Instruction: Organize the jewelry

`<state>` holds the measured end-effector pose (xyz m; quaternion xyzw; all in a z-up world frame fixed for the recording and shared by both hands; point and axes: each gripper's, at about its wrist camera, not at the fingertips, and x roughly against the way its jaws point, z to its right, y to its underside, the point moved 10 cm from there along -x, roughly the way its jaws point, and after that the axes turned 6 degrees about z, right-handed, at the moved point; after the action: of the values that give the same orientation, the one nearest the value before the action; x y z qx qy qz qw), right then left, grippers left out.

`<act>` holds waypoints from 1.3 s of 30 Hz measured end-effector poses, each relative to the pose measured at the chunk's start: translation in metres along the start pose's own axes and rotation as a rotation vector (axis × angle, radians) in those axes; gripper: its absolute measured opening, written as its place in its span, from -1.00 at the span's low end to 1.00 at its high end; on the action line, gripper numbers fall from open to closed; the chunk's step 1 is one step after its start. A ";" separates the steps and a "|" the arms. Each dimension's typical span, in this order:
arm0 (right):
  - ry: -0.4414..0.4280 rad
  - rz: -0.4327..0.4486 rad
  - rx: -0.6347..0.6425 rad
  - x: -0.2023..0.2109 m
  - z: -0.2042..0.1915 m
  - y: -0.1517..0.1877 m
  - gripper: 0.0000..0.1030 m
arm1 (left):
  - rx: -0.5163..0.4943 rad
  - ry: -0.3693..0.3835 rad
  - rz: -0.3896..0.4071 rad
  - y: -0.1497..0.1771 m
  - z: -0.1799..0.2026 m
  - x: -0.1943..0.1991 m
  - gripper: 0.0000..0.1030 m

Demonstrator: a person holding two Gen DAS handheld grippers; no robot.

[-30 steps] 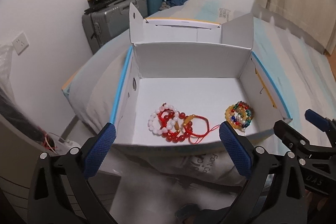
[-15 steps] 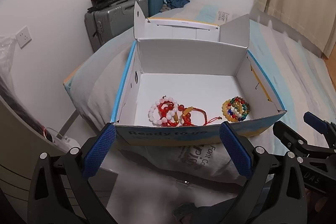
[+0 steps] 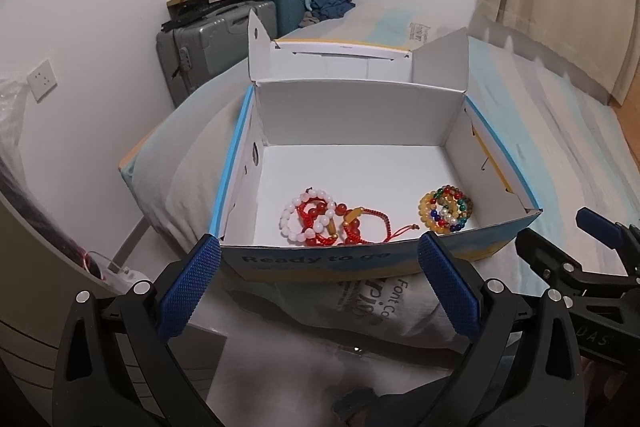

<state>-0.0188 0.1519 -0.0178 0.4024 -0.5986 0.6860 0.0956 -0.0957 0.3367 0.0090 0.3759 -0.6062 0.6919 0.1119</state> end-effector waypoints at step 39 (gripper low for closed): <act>0.000 -0.002 0.007 0.002 0.004 0.003 0.85 | 0.008 -0.060 -0.007 0.002 -0.007 -0.004 0.88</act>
<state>-0.0208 0.1471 -0.0187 0.4033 -0.5958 0.6879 0.0952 -0.0969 0.3438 0.0055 0.3993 -0.6051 0.6822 0.0947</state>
